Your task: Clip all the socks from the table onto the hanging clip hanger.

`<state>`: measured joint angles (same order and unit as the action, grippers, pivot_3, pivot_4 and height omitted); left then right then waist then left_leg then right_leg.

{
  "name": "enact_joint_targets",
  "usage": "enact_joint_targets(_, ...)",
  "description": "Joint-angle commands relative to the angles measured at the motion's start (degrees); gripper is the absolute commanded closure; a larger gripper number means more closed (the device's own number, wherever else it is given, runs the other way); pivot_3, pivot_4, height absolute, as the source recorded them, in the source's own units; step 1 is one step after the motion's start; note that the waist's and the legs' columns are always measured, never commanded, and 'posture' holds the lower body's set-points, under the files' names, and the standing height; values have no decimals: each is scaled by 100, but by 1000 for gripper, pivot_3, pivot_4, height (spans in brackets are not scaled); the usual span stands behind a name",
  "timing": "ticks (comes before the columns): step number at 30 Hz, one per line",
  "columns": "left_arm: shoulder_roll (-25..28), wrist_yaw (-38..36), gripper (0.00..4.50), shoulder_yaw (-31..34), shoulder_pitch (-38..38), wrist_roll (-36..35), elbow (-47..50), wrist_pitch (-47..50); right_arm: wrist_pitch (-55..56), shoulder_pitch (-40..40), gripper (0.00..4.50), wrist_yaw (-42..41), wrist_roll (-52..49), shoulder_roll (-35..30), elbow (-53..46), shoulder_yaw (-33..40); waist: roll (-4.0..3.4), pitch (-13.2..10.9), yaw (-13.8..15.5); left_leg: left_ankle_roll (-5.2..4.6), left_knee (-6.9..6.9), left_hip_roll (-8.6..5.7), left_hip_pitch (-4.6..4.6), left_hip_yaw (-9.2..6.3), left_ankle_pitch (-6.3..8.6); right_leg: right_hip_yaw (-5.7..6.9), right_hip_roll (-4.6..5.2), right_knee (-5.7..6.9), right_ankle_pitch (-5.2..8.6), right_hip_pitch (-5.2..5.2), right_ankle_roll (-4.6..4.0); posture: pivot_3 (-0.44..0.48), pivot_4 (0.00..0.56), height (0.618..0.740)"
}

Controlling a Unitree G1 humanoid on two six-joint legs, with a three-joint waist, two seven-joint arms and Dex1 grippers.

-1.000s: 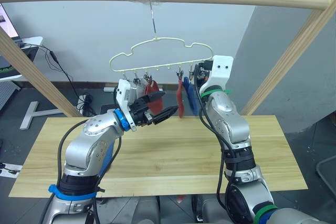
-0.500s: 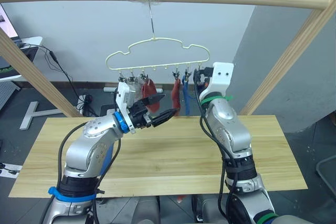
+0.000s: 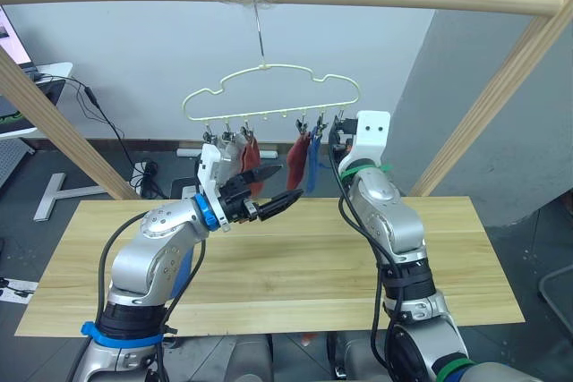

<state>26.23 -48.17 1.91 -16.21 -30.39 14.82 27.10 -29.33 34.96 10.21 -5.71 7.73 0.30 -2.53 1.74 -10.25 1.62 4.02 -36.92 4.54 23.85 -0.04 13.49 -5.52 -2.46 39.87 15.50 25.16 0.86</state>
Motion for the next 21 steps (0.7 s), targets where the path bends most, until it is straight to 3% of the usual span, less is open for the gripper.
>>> enact_joint_targets(1,35,-48,556,44,32,-32,81,-153,187,222,2201,26,17,145,-51,52,0,0,2,0,0,0,0,0,0,0,0,-1,0,0,0,241,149,740)
enact_joint_targets(21,102,-329,556,83,273,41,-324,-741,239,578,2201,-99,-275,449,155,-48,1,1,5,0,0,0,1,1,0,-1,0,0,-3,1,-6,256,129,740)
